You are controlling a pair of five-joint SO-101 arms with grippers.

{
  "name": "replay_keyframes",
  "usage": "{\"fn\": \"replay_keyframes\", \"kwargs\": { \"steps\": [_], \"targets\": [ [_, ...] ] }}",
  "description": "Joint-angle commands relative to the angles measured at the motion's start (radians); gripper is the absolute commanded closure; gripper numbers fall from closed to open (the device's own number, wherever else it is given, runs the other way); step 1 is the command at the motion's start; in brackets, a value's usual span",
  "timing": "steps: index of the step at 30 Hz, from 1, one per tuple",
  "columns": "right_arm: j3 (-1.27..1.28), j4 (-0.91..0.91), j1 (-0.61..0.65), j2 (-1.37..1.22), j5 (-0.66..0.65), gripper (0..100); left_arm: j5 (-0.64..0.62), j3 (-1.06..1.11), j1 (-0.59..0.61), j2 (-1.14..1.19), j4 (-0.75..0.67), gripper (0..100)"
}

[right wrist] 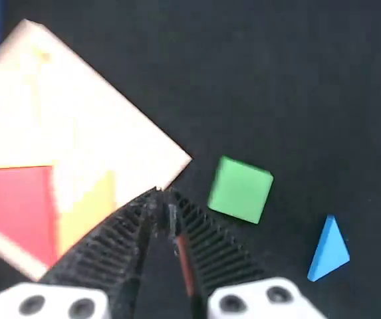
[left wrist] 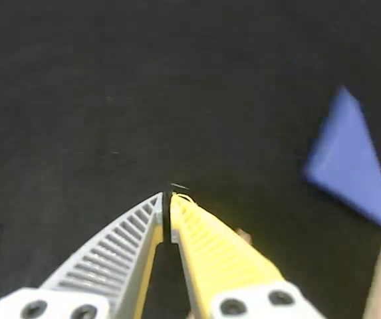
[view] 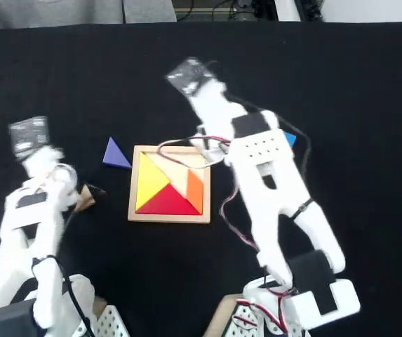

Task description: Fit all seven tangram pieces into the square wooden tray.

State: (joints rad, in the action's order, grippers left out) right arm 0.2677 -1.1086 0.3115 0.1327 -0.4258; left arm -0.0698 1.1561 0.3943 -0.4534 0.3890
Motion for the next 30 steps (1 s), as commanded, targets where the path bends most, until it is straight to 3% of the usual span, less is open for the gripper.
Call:
{"fn": "replay_keyframes", "kwargs": {
  "steps": [1, 11, 16, 27, 30],
  "targets": [
    [-0.185, -0.114, 0.011, 0.039, -0.014, 98.8, -0.011, -0.044, 0.019, -0.006, -0.018, 97],
    [-0.334, -0.169, -0.391, -0.021, -0.049, 98.7, 0.049, -0.036, -0.047, -0.005, -0.021, 97],
    [-0.334, -0.167, -0.514, -0.124, -0.129, 98.7, 0.049, -0.036, -0.056, -0.005, -0.02, 97],
    [-0.34, -0.15, -0.423, -0.209, -0.126, 98.7, 0.049, -0.036, -0.048, -0.005, -0.017, 97],
    [-0.334, -0.158, -0.399, -0.209, -0.071, 98.7, 0.049, -0.036, -0.048, -0.005, -0.017, 97]
  ]
}}
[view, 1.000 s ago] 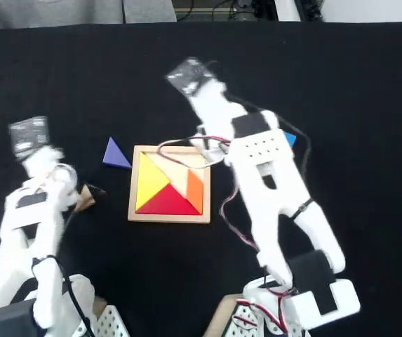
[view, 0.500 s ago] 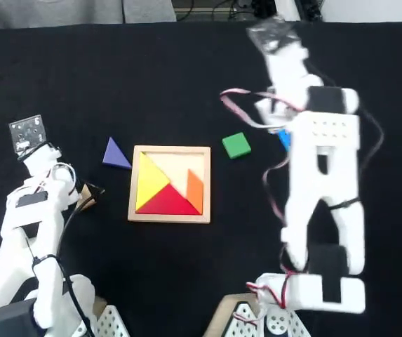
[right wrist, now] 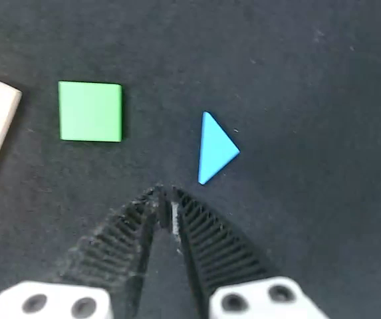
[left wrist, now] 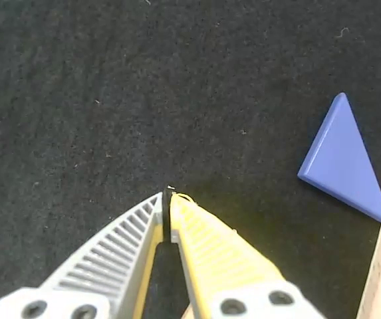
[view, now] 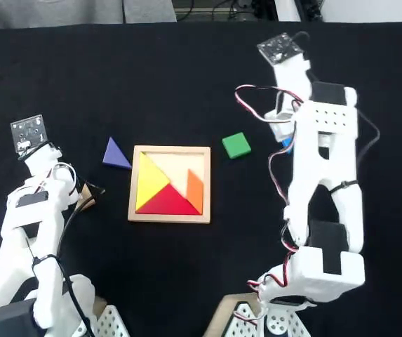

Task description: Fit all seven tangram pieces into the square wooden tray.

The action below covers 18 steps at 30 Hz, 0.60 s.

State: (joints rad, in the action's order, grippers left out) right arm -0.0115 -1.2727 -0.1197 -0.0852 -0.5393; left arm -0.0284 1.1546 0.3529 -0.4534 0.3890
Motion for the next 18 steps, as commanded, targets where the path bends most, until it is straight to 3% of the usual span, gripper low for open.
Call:
{"fn": "replay_keyframes", "kwargs": {
  "steps": [1, 4, 7, 13, 18],
  "targets": [
    [-0.048, -0.002, 0.038, 0.01, 0.068, 98.7, 0.008, -0.035, -0.005, -0.005, -0.017, 97],
    [0.004, -0.003, 0.077, 0.013, 0.152, 98.7, 0.038, -0.064, 0.047, -0.005, 0.029, 97],
    [0.114, 0.057, 0.13, 0.008, 0.187, 98.7, 0.183, -0.217, 0.111, 0.006, 0.29, 92],
    [0.386, 0.365, 0.227, 0.016, 0.249, 98.7, 0.416, -0.587, 0.193, 0.077, 0.743, 86],
    [0.513, 0.522, 0.235, 0.015, 0.252, 98.7, 0.637, -0.734, 0.182, 0.187, 0.928, 84]
  ]
}}
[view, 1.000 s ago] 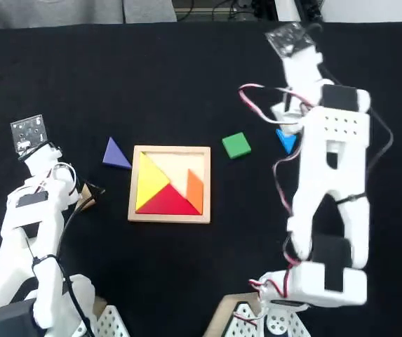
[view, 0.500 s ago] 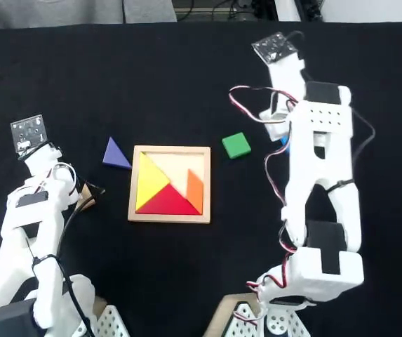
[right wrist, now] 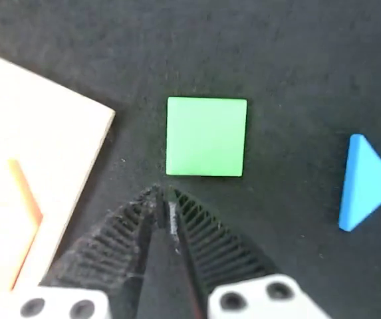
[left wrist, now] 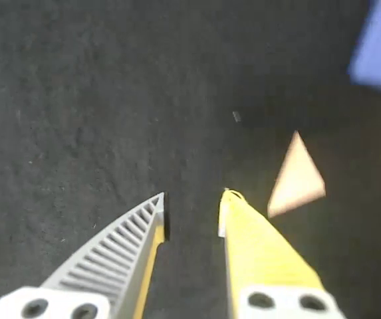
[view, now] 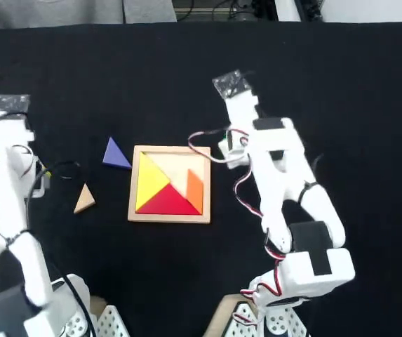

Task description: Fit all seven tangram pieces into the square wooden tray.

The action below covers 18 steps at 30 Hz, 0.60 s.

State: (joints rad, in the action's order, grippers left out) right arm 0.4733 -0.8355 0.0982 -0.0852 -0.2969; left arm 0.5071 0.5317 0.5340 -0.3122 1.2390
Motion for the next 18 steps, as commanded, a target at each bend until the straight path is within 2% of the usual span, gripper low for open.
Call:
{"fn": "replay_keyframes", "kwargs": {
  "steps": [1, 6, 9, 18],
  "targets": [
    [0.042, 0.104, 0.009, 0.015, 0.009, 98.7, 0.112, -0.125, -0.012, 0.08, 0.078, 83],
    [0.064, 0.161, -0.017, 0.008, 0.009, 98.7, 0.193, -0.16, -0.096, 0.27, 0.08, 78],
    [0.064, 0.161, -0.02, 0.007, 0.009, 98.7, 0.187, -0.177, -0.163, 0.351, 0.078, 78],
    [0.064, 0.163, -0.02, 0.007, 0.008, 98.7, 0.018, -0.246, -0.252, 0.382, 0.083, 78]
  ]
}}
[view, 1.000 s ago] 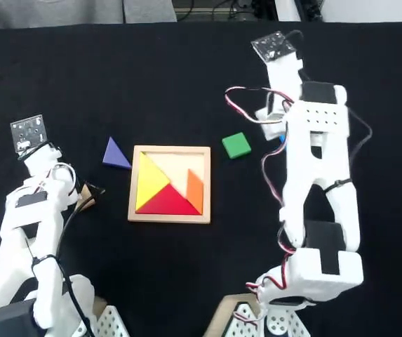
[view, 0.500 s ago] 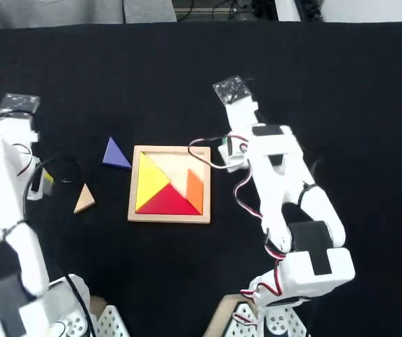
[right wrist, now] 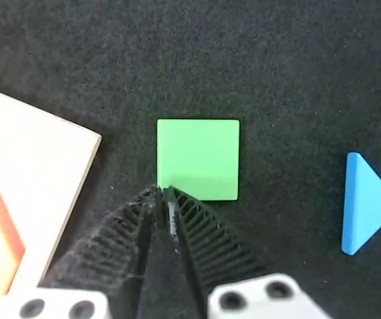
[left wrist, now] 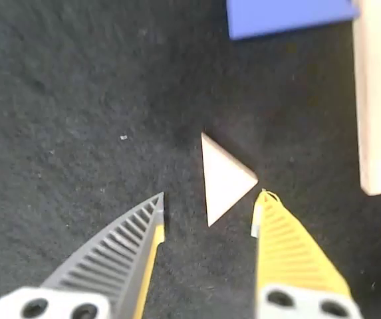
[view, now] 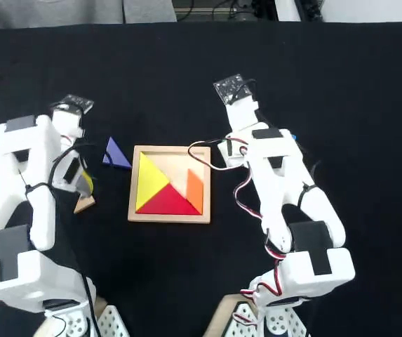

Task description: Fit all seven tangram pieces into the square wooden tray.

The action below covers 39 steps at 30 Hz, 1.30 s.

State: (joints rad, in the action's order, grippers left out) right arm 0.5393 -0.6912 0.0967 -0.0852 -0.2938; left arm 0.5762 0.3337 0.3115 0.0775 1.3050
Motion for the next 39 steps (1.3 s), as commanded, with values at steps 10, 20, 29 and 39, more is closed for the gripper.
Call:
{"fn": "replay_keyframes", "kwargs": {
  "steps": [10, 20, 29, 39],
  "targets": [
    [-0.002, 0.018, -0.018, 0.007, 0.005, 98.7, -0.118, 0.114, -0.071, -0.005, -0.147, 78],
    [0.001, 0.018, -0.018, 0.007, 0.005, 98.7, -0.118, 0.153, -0.064, 0.005, -0.209, 78],
    [0.01, 0.018, -0.014, 0.005, -0.049, 98.7, -0.118, 0.174, -0.062, 0.057, -0.222, 78],
    [0.01, 0.018, -0.015, 0.005, -0.055, 98.7, -0.14, 0.068, -0.059, 0.146, -0.157, 78]
  ]
}}
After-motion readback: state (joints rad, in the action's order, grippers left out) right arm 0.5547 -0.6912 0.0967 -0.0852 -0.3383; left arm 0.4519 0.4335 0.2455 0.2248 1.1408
